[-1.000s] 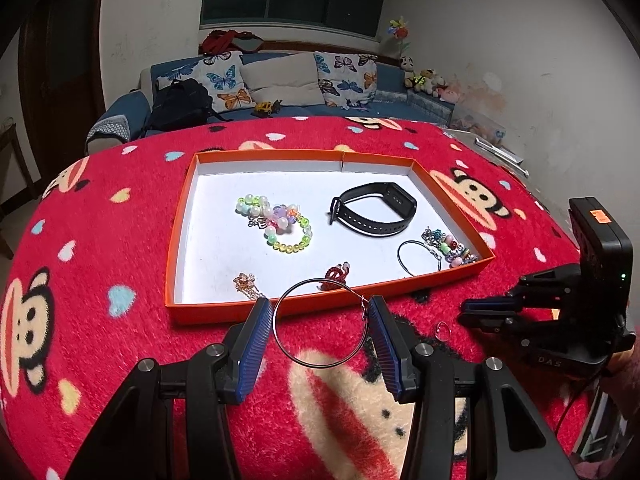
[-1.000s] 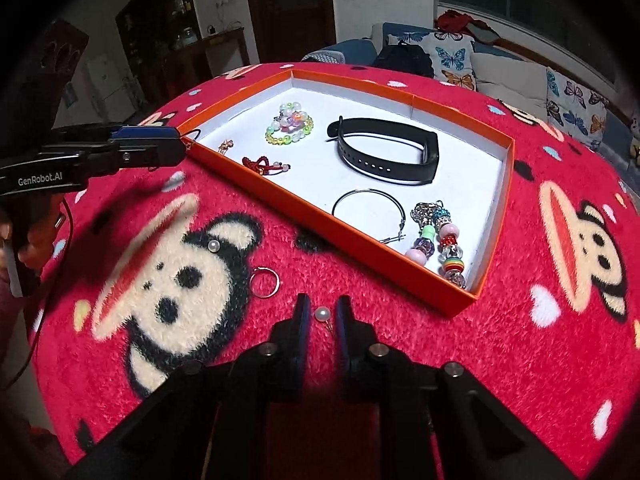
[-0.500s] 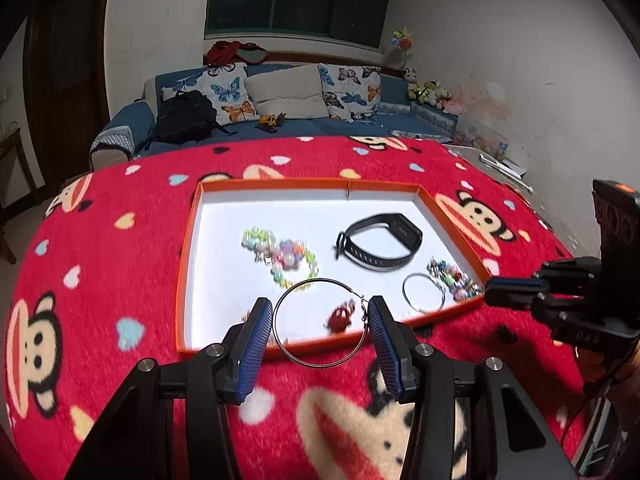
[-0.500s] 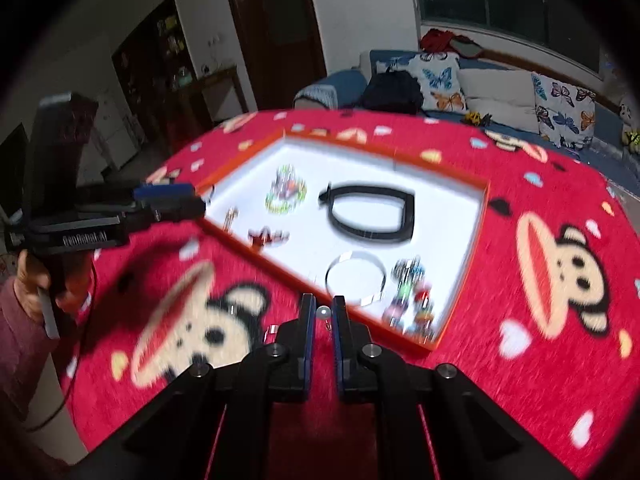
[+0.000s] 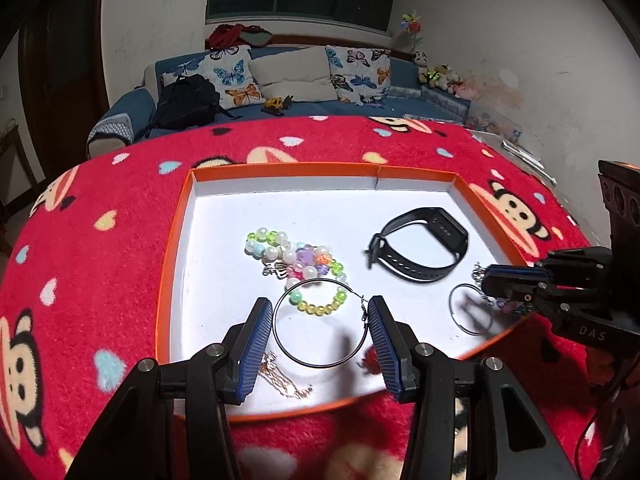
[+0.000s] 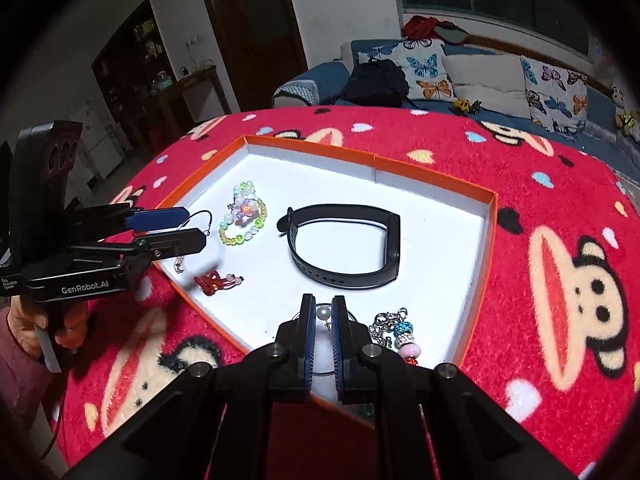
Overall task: Organize jewelry
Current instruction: 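Carry the hoop and pearl stud into the box and open both tools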
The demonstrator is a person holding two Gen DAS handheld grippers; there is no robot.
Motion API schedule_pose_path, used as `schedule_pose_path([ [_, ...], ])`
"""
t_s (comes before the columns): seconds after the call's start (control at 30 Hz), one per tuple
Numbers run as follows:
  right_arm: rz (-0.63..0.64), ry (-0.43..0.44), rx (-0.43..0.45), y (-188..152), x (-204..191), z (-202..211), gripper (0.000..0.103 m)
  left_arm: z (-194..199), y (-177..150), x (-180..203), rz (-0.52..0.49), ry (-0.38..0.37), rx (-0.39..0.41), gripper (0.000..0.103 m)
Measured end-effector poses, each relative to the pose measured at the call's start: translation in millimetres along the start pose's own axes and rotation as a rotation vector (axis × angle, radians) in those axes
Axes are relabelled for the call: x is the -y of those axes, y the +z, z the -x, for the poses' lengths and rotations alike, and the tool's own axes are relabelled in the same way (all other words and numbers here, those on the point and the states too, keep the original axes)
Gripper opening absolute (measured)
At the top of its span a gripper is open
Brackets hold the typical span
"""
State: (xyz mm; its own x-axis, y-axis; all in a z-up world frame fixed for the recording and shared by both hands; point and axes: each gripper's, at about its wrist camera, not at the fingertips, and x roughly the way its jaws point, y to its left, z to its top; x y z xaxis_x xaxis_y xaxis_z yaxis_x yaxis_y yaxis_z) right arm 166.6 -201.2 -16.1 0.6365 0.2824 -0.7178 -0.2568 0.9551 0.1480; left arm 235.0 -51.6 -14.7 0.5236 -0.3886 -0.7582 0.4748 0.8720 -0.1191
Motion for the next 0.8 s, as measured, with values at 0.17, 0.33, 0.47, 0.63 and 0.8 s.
schedule_pose_path([
  [0.17,0.006,-0.016,-0.025,-1,0,-8,0.01,-11,5,-11,0.018,-0.001,0.0,0.052],
  [0.33,-0.007,-0.007,-0.045,-2,2,-12,0.01,-22,9,-12,0.011,0.002,-0.008,0.052],
  [0.47,-0.012,-0.011,-0.045,-1,3,-12,0.01,-29,10,-13,0.018,-0.003,-0.014,0.052],
  [0.63,-0.009,-0.022,-0.043,0,3,-12,0.01,-32,9,-13,0.021,0.0,-0.015,0.052],
  [0.8,-0.002,-0.022,-0.037,0,2,-9,0.011,-32,10,-14,0.035,-0.008,-0.017,0.053],
])
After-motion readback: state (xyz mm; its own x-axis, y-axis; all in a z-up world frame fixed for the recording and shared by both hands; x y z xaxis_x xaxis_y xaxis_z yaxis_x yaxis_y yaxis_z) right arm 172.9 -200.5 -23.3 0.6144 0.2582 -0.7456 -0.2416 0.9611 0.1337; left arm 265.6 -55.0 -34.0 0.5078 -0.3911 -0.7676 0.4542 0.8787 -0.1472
